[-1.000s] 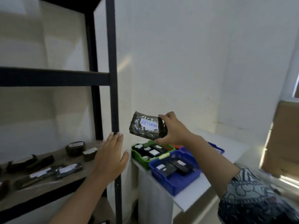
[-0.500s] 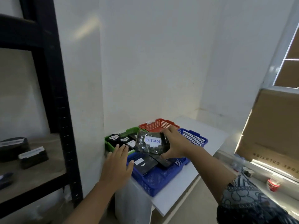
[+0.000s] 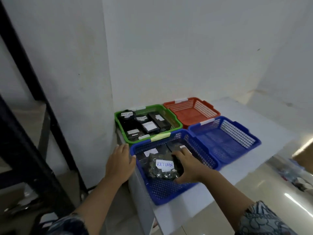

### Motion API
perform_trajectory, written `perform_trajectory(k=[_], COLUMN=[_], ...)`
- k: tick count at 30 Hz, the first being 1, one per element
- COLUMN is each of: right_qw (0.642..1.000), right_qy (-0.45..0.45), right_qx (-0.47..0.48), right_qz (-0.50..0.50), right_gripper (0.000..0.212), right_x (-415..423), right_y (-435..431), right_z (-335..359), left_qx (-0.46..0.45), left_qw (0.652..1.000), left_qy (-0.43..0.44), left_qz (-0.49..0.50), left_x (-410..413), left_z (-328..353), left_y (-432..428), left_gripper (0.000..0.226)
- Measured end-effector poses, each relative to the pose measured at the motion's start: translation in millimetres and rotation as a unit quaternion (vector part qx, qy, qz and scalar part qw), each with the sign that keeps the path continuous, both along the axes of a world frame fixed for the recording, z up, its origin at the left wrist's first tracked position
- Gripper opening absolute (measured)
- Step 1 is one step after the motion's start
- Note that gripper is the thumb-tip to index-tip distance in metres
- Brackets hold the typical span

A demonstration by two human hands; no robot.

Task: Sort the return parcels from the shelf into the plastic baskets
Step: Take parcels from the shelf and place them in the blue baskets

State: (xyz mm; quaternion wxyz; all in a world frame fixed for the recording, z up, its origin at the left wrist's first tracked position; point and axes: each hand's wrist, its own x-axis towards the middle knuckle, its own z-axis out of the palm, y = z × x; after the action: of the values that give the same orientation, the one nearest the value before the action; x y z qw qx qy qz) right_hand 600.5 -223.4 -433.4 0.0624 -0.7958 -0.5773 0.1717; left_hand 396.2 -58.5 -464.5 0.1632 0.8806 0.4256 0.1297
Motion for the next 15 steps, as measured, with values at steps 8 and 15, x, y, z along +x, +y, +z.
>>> perform_trajectory(k=[8,15], right_qw=[0.987,0.956], right_qy=[0.009,-0.066], right_qx=[-0.074,-0.078], right_qz=[0.142,0.276], right_gripper=[0.1,0.104], right_x=[59,67], right_y=[25,37], right_z=[-54,-83], left_qx=[-0.107,-0.115], left_qw=[0.984,0.962], left_qy=[-0.053,-0.125], left_qz=[0.134,0.214], left_x=[58,80], left_z=[-40,-62], left_y=[16,13], left_gripper=[0.047,0.024])
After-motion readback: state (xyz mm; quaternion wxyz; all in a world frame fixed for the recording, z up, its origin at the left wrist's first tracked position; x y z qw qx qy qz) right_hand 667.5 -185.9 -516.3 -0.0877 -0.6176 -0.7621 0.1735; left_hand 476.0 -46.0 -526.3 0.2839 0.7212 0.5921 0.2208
